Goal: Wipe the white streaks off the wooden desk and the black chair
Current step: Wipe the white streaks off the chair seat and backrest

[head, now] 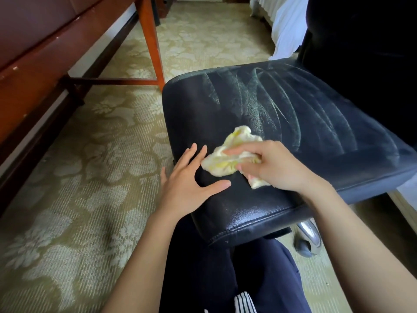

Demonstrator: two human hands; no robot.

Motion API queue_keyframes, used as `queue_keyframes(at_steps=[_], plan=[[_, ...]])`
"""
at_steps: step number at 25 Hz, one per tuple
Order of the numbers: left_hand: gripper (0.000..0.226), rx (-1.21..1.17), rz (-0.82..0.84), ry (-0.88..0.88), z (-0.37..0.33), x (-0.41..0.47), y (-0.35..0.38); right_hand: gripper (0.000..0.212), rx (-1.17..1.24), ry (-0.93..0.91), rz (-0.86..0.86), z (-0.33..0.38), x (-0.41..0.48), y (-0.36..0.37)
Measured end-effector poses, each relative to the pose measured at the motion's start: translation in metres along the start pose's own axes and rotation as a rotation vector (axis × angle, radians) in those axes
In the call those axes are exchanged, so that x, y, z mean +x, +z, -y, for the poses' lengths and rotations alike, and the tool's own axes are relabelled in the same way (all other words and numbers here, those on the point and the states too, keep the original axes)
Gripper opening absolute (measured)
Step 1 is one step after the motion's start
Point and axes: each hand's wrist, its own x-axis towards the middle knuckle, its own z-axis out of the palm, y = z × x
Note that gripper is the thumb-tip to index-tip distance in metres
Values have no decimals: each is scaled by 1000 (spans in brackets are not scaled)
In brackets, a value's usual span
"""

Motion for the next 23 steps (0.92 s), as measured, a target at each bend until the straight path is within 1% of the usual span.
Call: queue_keyframes(at_steps=[3,5,8,11,13,16,18,20,23], plan=[[106,51,91,25,7,0,-4,38,56,-15,85,1,-36,-8],[110,63,116,32,10,1,-4,40,109,-10,93,-2,-49,-13],[111,48,124,35,8,2,-4,38,78,8,0,-9,-51,-18],[109,35,121,34,8,2,-4,34,-26,104,-186,-26,-29,-24],[108,29,117,32,8,1,-3,35,-89,169,-265,-39,-8,-30],[107,20,110,34,9,1,-3,42,-130,305,-319,-56,25,-37],[107,24,108,33,8,1,-4,41,-195,370,-338,-58,41,-37],[107,18,101,34,8,1,-3,38,-286,373,-319,-55,45,-34],[107,-10,82,44,9,0,-1,40,-257,288,-250,-42,30,-29]])
